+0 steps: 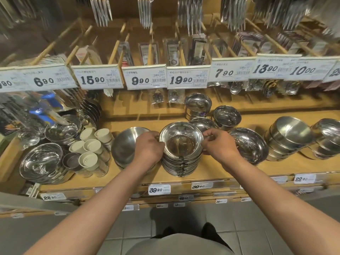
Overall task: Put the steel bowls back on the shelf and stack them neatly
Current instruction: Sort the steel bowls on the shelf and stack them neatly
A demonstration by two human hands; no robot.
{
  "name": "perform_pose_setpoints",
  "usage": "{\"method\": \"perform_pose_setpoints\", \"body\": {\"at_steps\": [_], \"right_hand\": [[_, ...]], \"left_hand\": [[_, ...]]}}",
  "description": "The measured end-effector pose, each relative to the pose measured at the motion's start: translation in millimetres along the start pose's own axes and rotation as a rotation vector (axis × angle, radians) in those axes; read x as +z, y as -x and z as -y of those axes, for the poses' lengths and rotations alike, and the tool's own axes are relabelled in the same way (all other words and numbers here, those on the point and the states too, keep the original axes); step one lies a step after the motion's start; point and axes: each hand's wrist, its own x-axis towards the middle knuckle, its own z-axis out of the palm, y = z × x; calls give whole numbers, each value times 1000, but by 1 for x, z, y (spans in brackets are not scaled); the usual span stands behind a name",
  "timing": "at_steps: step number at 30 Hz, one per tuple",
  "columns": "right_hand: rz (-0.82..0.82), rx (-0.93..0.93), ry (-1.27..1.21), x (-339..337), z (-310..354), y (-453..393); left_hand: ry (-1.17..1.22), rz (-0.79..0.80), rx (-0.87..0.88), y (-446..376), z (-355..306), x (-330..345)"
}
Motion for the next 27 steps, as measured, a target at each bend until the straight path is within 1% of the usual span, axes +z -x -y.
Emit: {"method": "perform_pose_setpoints", "body": {"at_steps": [5, 10, 12, 14, 17, 19, 23, 25, 27], "right_hand": [[11, -31, 27, 0, -6, -5], [87, -39, -18, -5, -13, -10], [117, -39, -47, -16, -14, -15], [97, -28, -53, -34, -17, -27], [18, -22, 21, -67, -18, -52], [20, -30, 72, -80, -19, -73], [117, -75, 236, -79, -20, -112], [199, -96, 310, -72, -23, -130], [287, -109, 445, -64, -27, -147]], "left_hand": [[-104, -41, 29, -3, 1, 4], [-128, -15, -8, -3, 0, 3], [-121, -43, -37, -3, -2, 1], [-96, -100, -70, -5, -4, -4], [-52, -132, -132, -8, -8, -12], [-30, -166, -156, -6, -15, -13], [16, -234, -153, 7, -27, -7], [66, -242, -153, 14, -31, -3], [93, -259, -127, 19, -34, 1]]}}
